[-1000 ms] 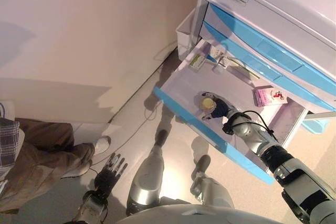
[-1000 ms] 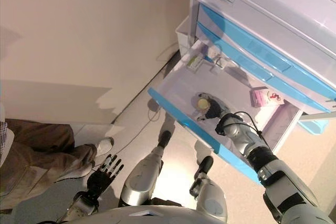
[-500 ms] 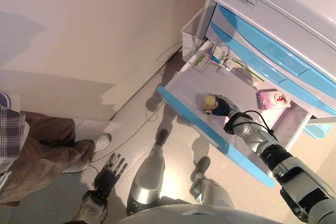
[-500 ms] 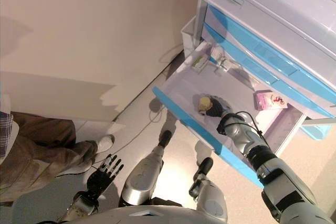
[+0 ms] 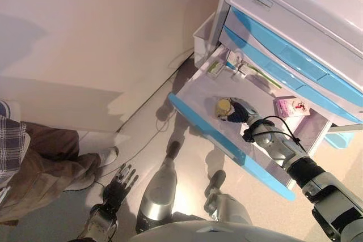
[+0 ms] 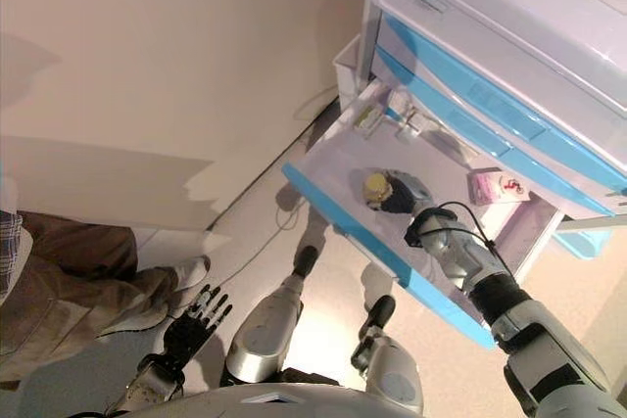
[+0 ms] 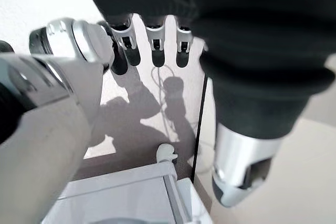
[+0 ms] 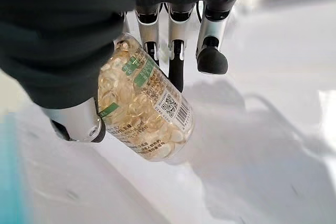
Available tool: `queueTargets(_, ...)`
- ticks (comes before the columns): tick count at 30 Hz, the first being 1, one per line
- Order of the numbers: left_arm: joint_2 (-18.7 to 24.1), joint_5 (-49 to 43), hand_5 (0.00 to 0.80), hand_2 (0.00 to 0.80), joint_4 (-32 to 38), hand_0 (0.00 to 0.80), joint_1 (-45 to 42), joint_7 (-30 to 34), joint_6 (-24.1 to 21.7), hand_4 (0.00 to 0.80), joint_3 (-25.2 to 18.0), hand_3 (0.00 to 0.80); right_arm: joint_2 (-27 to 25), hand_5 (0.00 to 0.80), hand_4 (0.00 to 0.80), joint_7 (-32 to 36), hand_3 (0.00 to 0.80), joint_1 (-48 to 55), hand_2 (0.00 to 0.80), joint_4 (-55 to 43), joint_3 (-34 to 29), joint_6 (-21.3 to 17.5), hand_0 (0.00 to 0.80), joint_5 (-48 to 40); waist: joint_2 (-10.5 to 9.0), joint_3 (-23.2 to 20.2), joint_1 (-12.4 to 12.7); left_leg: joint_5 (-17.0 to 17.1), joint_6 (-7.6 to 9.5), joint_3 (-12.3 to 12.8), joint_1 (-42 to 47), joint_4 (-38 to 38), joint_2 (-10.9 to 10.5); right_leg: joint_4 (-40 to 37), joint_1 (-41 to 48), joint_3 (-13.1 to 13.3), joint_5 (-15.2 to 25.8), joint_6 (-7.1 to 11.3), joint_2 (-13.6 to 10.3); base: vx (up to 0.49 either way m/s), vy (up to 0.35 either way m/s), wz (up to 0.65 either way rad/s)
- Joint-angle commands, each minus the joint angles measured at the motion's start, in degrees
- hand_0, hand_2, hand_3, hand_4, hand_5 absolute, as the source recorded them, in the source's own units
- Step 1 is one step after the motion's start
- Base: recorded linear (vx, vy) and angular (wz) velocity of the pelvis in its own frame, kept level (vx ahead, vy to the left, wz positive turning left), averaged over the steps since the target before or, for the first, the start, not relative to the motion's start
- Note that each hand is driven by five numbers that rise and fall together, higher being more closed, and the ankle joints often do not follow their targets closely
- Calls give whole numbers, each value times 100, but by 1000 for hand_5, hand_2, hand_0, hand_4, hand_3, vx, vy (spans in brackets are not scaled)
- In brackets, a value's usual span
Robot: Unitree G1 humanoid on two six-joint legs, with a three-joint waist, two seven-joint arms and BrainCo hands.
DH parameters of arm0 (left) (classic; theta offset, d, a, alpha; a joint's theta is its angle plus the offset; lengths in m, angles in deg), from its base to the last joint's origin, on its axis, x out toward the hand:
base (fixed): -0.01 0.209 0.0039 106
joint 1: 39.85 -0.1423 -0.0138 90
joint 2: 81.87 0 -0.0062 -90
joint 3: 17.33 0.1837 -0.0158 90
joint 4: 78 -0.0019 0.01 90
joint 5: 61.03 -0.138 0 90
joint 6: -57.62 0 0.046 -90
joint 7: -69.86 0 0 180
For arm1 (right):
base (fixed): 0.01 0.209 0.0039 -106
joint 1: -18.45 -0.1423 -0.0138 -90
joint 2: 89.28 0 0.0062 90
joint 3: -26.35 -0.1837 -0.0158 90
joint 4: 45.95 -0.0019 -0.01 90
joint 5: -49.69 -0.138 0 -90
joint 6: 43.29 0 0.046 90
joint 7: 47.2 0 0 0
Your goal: Open the drawer and pick up the medicine
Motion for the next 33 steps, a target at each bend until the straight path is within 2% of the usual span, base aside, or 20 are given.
queueTargets(1, 204, -106, 0, 0, 153, 0, -396, -38, -52, 0, 7, 0, -373, 800, 800, 438, 800, 141, 800, -1067, -149, -311, 800, -343, -268, -472, -162, -771, 96, 269, -175, 484, -67, 389, -400, 235, 60, 136, -82, -7, -18, -12)
queueTargets(9, 165, -158, 0, 0, 136, 0, -479, -88, 10, 0, -147, 0, -1049, 800, 800, 1719, 800, 245, 800, -2696, -783, -465, 800, -904, -369, -746, -368, -783, 81, 494, 39, 321, 32, 300, -309, 398, 65, 167, -35, 8, -2, -18)
queueTargets(16, 119, -204, 0, 0, 104, 0, -559, -133, 77, 0, -278, 0, -1422, 800, 800, 2639, 800, 360, 800, -3800, -1498, -356, 800, -2181, -439, -1034, -537, -790, 65, 674, 214, 158, 104, 208, -241, 537, 61, 187, 5, 17, 6, -12)
queueTargets(19, 65, -204, 0, 0, 73, 0, -573, -195, 109, 0, -332, 0, -1498, 800, 800, 3024, 800, 317, 800, -4096, -1806, -138, 800, -2858, -462, -1172, -608, -800, 57, 748, 306, 98, 137, 168, -199, 591, 53, 181, 23, 33, 12, -17)
queueTargets(27, -2, -316, 0, 0, -46, 0, -646, -276, 165, 0, -449, 0, -1622, 800, 800, 3200, 800, -211, 800, -4045, -2391, 458, 800, -4136, -527, -1495, -673, -816, 9, 834, 491, -11, 188, 85, -75, 635, 51, 173, 37, 49, 6, -10)
queueTargets(33, -24, -389, 0, 0, -193, 0, -664, -299, 213, 0, -533, 0, -1644, 800, 800, 3085, 800, -705, 800, -3544, -2625, 768, 800, -4610, -539, -1688, -671, -836, 5, 855, 608, -67, 187, 25, 38, 635, 37, 161, 42, 54, 13, -7)
